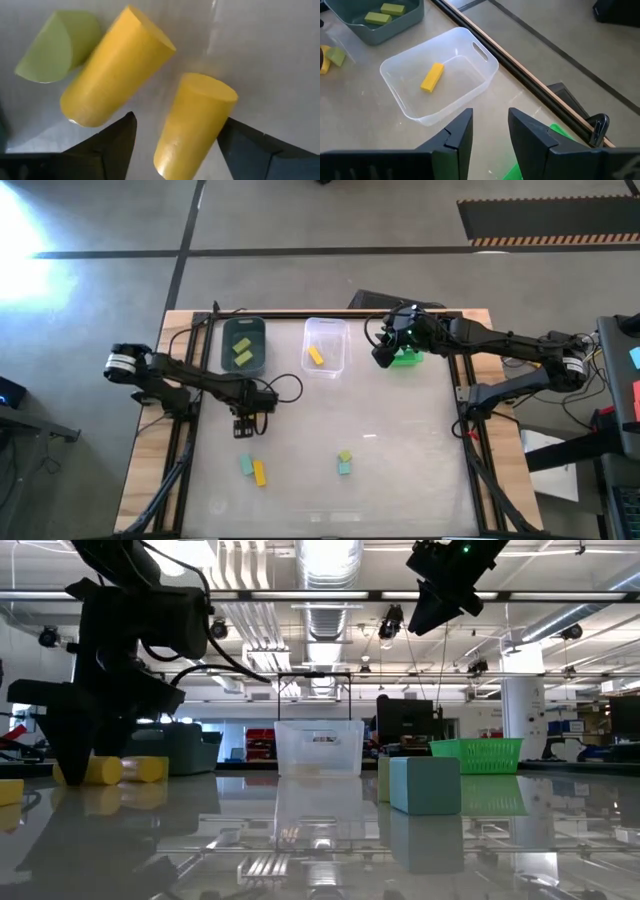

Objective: Sort & place blocks by color
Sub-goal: Put the yellow block into the transparent bin

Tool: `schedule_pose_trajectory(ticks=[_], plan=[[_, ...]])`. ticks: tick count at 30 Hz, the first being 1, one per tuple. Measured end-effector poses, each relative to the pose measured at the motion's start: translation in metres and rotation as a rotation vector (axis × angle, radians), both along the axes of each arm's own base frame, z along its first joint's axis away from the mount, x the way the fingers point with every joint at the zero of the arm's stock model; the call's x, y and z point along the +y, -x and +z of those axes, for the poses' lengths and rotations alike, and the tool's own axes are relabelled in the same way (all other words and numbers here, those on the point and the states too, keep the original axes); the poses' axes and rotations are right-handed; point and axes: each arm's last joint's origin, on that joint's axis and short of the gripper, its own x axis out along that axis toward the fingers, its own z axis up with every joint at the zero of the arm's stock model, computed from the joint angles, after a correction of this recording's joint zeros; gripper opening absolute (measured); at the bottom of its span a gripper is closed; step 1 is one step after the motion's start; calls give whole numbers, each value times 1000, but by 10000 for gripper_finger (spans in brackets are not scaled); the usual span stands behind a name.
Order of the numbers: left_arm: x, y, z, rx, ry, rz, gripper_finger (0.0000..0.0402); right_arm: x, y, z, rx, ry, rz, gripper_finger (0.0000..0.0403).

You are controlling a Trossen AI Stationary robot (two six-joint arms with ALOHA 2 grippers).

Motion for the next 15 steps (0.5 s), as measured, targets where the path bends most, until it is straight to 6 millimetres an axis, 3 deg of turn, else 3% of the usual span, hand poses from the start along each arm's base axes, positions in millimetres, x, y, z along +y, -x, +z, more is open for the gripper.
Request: schedule_pose_trajectory(ticks=[5, 9, 15], plan=[[-1, -1, -1, 7, 13, -1, 181, 2, -1, 0, 3, 3, 11, 117], [-3, 0, -1, 9, 17, -8, 115, 14, -4, -3, 13, 9, 76, 117], [-15, -2, 16, -68, 17, -16, 116, 44, -17, -28, -20, 56, 241, 108]])
